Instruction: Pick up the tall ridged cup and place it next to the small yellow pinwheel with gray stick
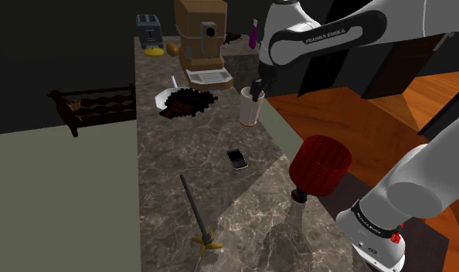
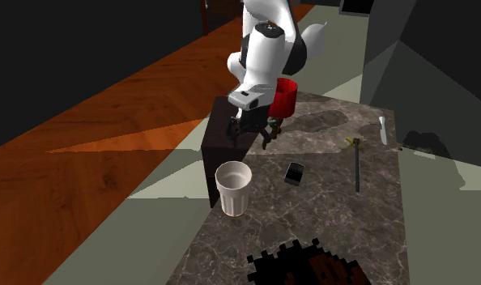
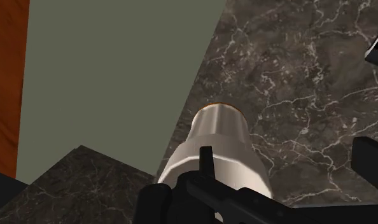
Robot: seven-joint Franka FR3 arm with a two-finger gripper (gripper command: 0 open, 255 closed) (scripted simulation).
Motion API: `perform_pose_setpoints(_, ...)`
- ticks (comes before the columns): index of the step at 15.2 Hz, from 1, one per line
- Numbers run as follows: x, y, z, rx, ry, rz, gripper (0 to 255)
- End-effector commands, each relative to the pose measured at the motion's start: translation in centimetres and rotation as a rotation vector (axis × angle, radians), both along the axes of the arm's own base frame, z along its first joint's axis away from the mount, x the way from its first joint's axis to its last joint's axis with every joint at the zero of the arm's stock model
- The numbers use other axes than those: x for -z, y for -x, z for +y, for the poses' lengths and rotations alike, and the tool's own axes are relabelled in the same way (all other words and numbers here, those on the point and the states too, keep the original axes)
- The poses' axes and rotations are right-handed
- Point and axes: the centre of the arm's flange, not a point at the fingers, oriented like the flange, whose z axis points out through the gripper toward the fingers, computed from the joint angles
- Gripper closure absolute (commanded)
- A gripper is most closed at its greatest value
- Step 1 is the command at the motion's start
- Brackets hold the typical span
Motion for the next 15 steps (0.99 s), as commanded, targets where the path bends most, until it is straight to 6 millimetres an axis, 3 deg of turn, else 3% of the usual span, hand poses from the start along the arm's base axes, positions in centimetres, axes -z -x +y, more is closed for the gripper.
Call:
perform_pose_setpoints(1, 1.5, -2.7, 0.3, -0.001, -0.004, -0.006, 0)
perform_pose_setpoints(4, 3.3, -6.1, 0.6, -0.002, -0.01, -0.015, 0)
perform_pose_setpoints(12, 7.3, -6.8, 0.2, -0.002, -0.01, -0.015, 0)
perform_pose_setpoints(15, 7.3, -6.8, 0.2, -0.002, -0.01, -0.015, 0)
